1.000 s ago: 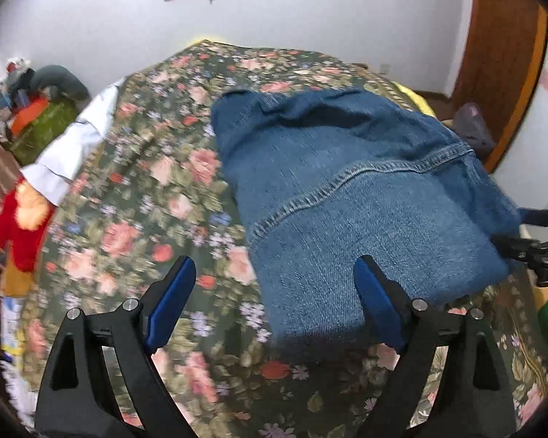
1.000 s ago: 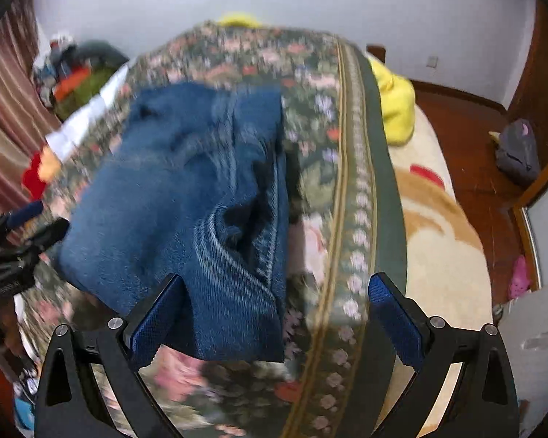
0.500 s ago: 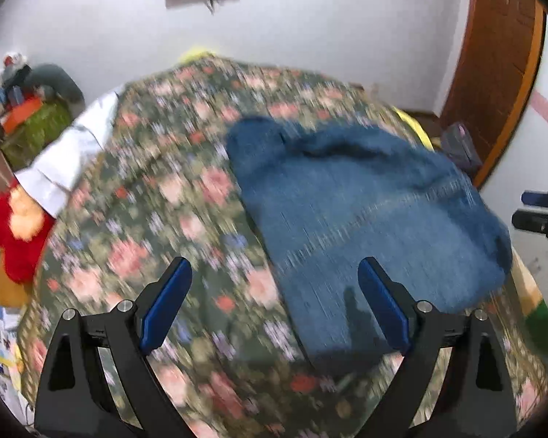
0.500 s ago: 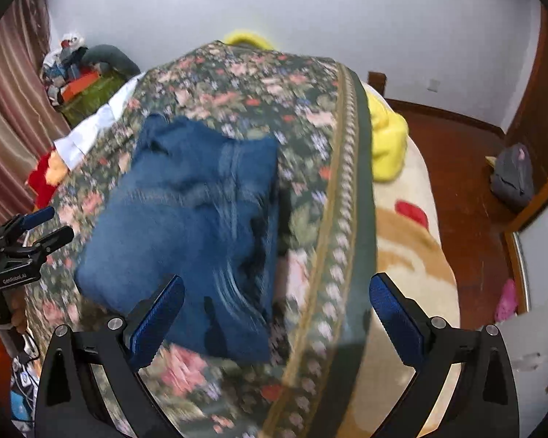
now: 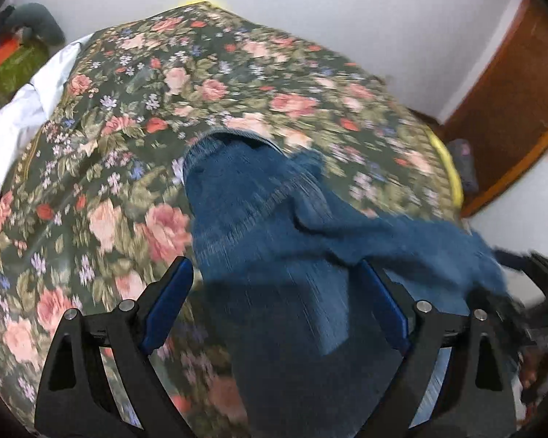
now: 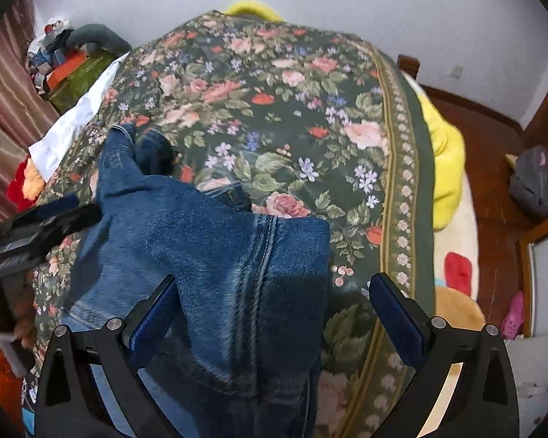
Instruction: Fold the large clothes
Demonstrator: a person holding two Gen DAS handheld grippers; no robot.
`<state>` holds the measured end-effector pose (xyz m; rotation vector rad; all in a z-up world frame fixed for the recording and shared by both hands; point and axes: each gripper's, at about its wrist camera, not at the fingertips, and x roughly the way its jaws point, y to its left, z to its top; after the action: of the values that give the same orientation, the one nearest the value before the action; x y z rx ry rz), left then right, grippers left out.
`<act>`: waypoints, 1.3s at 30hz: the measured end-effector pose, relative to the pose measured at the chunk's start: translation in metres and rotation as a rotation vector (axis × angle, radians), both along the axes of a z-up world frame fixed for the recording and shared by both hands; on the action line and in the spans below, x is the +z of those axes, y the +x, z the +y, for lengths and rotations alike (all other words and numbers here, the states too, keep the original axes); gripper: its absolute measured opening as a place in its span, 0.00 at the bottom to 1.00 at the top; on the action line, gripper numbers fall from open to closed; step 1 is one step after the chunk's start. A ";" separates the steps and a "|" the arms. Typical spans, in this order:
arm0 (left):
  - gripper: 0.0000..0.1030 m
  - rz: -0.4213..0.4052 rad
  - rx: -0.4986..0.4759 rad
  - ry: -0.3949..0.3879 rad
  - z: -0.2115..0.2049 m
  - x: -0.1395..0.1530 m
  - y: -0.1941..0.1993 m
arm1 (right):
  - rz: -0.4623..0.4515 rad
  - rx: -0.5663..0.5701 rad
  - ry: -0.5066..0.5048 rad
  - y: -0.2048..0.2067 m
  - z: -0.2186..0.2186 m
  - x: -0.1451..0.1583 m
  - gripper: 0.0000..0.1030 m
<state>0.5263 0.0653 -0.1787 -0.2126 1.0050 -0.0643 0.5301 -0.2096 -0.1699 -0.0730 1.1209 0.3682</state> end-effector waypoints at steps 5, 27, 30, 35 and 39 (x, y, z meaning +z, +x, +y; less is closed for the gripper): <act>1.00 0.009 -0.024 0.049 -0.005 -0.022 0.024 | 0.014 -0.006 0.032 0.006 -0.012 -0.018 0.99; 0.94 0.091 -0.049 -0.282 0.043 -0.005 -0.075 | 0.128 0.050 0.172 -0.049 -0.047 -0.015 1.00; 0.94 0.173 -0.043 -0.365 0.037 -0.031 -0.078 | 0.200 0.032 0.237 -0.047 -0.050 -0.031 1.00; 0.97 0.193 -0.025 -0.487 0.037 -0.048 -0.071 | 0.311 0.014 0.355 -0.030 -0.056 -0.051 1.00; 0.97 0.216 -0.028 -0.549 0.032 -0.057 -0.055 | 0.328 0.043 0.402 -0.014 -0.050 -0.057 1.00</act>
<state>0.4713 0.0972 -0.2360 -0.7186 1.1904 -0.3503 0.5157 -0.2591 -0.2269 0.3289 1.3488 0.6540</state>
